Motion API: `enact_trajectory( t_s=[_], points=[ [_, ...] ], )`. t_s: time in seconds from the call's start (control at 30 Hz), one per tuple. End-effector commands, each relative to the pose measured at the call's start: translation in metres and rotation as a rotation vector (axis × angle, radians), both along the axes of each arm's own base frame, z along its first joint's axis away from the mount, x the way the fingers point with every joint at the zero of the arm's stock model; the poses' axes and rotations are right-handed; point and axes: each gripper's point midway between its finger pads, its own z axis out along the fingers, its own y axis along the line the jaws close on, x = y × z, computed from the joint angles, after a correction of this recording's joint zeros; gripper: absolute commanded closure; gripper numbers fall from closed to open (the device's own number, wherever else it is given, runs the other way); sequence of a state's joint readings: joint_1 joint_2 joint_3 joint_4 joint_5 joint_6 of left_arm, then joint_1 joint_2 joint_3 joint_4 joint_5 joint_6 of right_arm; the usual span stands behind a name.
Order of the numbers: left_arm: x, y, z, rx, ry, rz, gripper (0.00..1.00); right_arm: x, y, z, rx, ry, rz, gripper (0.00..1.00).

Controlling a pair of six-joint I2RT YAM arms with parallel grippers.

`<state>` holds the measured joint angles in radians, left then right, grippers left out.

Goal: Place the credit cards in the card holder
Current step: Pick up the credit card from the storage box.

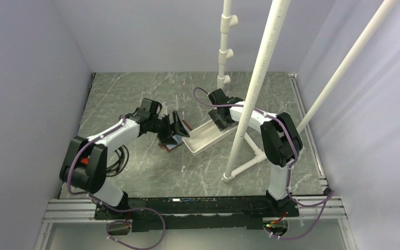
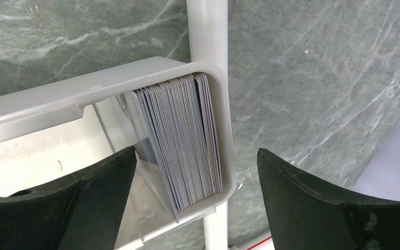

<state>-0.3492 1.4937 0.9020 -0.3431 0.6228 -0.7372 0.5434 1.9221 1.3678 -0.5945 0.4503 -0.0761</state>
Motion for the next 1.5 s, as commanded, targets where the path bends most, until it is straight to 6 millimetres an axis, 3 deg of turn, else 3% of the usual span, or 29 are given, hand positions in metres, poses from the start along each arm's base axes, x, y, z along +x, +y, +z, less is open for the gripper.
enact_trajectory(
  t_s=[0.0,0.17,0.33,0.4,0.57,0.8,0.93,1.13,1.47],
  points=[
    [0.031,-0.027,0.010,0.020,-0.099,-0.038,0.14,0.011,0.010,0.021,0.074,-0.048,-0.009,0.13],
    [0.046,-0.047,0.004,0.101,-0.129,-0.114,0.15,0.016,0.011,0.021,0.113,-0.044,-0.015,0.24],
    [0.041,-0.066,-0.014,0.152,-0.109,-0.199,0.26,0.022,0.007,0.025,0.123,-0.052,-0.026,0.34],
    [0.036,-0.072,-0.023,0.182,-0.100,-0.231,0.29,0.023,0.006,0.025,0.117,-0.051,-0.022,0.35],
    [0.026,-0.082,-0.034,0.221,-0.094,-0.269,0.36,0.023,0.006,0.021,0.106,-0.039,-0.008,0.22],
    [0.020,-0.074,-0.042,0.264,-0.093,-0.274,0.40,0.029,0.002,0.026,0.036,-0.071,0.017,0.22],
    [0.017,-0.074,-0.048,0.260,-0.073,-0.288,0.43,0.030,0.011,0.023,0.075,-0.057,0.063,0.32],
    [0.015,-0.073,-0.052,0.268,-0.066,-0.297,0.45,0.035,0.009,0.031,0.060,-0.081,0.058,0.52],
    [0.013,-0.072,-0.056,0.270,-0.052,-0.305,0.46,0.035,0.011,0.041,0.076,-0.094,0.064,0.71]
  ],
)
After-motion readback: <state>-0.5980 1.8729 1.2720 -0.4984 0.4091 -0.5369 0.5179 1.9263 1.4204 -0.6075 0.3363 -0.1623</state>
